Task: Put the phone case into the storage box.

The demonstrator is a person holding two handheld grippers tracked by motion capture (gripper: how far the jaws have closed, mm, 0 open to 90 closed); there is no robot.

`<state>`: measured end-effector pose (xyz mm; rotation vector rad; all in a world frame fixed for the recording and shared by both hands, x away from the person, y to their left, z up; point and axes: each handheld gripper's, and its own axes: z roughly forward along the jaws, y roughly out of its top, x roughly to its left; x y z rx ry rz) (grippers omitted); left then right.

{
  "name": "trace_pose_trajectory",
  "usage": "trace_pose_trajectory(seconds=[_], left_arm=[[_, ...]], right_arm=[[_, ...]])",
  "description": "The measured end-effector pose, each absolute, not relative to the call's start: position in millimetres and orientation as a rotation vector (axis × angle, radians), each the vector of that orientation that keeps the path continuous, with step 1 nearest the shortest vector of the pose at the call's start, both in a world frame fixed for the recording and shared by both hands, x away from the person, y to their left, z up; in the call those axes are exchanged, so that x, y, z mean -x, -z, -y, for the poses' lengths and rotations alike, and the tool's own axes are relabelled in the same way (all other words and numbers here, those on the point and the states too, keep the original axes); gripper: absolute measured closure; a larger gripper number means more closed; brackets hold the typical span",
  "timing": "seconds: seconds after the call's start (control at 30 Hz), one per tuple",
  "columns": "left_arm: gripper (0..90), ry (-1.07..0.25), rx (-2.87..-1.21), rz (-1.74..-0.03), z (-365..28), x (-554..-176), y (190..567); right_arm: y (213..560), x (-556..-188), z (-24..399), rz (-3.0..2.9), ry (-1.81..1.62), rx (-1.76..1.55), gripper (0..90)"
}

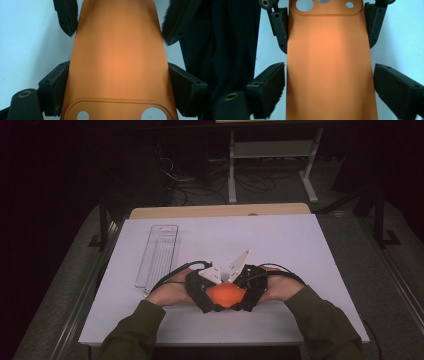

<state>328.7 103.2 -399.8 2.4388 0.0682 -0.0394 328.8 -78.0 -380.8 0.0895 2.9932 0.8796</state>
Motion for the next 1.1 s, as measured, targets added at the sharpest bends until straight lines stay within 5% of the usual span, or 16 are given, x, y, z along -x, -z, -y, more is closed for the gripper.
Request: trace_pose_trajectory(seconds=[1.1], left_arm=[[15.0, -0.166, -2.411, -0.531, -107, -345, 408]], right_arm=[[372, -337, 144, -2.635, -1.188, -0.773, 1.3]])
